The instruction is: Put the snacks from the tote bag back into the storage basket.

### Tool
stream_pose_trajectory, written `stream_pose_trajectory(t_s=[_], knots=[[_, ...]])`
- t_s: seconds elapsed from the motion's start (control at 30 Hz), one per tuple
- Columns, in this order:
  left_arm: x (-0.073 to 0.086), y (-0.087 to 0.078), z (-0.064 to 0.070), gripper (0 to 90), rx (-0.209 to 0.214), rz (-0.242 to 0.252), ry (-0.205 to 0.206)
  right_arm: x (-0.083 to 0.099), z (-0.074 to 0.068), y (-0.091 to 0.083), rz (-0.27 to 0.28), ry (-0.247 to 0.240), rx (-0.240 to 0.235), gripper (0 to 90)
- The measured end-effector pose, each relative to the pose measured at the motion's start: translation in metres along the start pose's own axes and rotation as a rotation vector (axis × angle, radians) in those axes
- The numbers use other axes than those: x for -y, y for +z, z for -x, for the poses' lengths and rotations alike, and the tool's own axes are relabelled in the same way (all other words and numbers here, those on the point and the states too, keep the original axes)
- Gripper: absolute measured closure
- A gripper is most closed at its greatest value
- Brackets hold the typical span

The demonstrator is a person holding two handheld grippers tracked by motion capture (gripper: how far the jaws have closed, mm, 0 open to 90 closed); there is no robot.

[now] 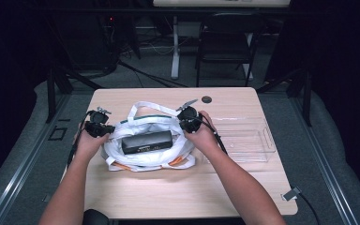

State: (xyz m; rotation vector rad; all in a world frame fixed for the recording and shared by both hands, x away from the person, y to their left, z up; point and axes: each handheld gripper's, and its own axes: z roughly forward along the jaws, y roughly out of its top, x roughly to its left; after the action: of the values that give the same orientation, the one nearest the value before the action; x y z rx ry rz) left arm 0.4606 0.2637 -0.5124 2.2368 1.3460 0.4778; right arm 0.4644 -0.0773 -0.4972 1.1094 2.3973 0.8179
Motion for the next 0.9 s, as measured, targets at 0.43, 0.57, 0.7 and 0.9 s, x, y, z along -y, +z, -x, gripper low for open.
stream_pose_trajectory(t_s=[0.43, 0.57, 0.7, 0.9], knots=[[0.001, 0.002, 0.000, 82.2, 0.013, 0.003, 0.001, 0.001, 0.002, 0.006, -0.019, 0.010, 0.006, 88.0], [0.002, -0.001, -0.002, 73.3, 0.022, 0.017, -0.009, 0.003, 0.003, 0.006, -0.016, 0.005, 0.009, 87.6], [0.002, -0.010, -0.005, 66.5, 0.023, 0.055, -0.031, 0.003, 0.002, 0.005, -0.007, 0.014, 0.008, 87.4], [-0.005, -0.028, -0.003, 58.4, 0.012, 0.102, -0.013, 0.003, 0.003, 0.004, -0.008, 0.006, 0.007, 86.9]])
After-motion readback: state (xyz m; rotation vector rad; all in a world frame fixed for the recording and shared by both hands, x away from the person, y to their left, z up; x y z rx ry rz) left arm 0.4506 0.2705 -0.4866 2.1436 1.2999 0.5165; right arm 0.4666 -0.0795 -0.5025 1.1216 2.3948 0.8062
